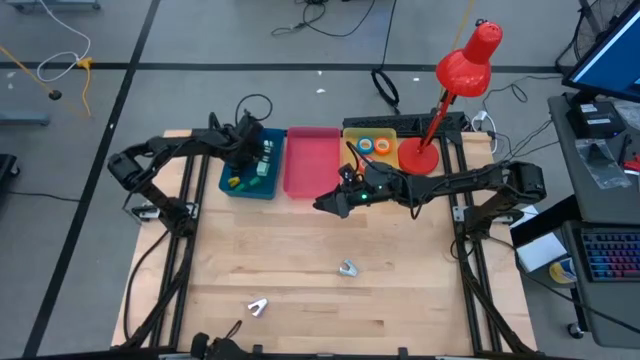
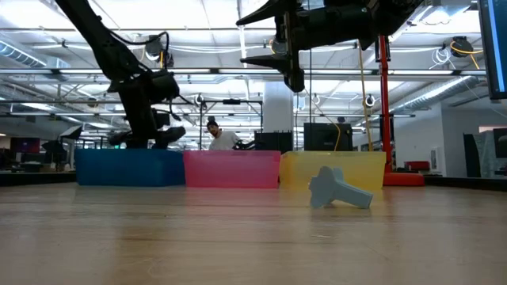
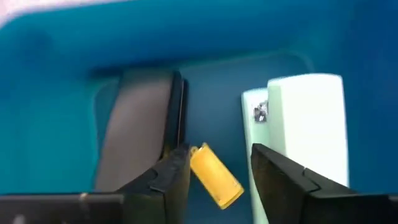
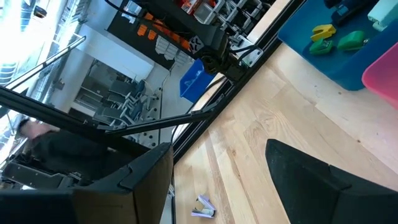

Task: Pick and place Stapler, Stapler remover, tape
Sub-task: Put the blue staple remover into the red bin

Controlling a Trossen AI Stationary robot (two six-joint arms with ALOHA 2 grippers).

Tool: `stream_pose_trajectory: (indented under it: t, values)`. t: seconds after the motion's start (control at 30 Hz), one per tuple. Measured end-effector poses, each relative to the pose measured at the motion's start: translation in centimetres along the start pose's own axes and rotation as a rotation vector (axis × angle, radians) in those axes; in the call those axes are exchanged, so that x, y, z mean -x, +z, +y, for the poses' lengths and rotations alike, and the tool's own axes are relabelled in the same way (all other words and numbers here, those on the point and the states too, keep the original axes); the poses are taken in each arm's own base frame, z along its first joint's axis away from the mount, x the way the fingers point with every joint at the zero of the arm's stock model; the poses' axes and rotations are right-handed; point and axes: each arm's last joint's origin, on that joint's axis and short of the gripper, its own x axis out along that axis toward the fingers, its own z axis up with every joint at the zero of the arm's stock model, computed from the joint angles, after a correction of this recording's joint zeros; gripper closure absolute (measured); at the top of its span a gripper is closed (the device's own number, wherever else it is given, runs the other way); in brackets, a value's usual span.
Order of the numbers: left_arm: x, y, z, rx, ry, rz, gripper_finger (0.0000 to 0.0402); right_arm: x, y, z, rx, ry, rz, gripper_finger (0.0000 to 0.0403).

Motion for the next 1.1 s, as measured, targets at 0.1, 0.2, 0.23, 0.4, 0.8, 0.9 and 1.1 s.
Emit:
stream_pose_trajectory:
  t: [0.1,0.2,0.23,0.4,0.8,0.9,1.1]
  values:
    - [0.9,0.5,0.0,0.01,-0.037,-0.037,0.0216,0.0,0.0,0.0,0.0,0.0,0.0,0.0151]
    - [2.6,1.0,0.0,0.018,-0.098,-0.085,0.0212,0.0,0.0,0.0,0.0,0.0,0.0,0.0151]
    - [3.3,1.2,-0.1,0.021,-0.121,-0.101,0.0213,0.0,0.0,0.0,0.0,0.0,0.0,0.0151]
    - [7.9,1.3,-0.4,0.028,-0.269,-0.175,0.0225,0.0,-0.1,0.0,0.03,0.014,0.03,0.0151]
    - [17.1,-4.1,-2.4,-0.178,-0.615,-0.102,0.0249,0.4,-3.3,-0.2,0.058,0.152,0.508,0.0151]
    - [18.3,-5.4,-3.0,-0.229,-0.67,-0.069,0.025,0.4,-4.6,0.0,0.1,0.142,0.572,0.0151]
    - [19.7,-7.5,-4.5,-0.326,-0.766,-0.018,0.025,0.5,-6.7,0.7,0.213,0.165,0.657,0.0151]
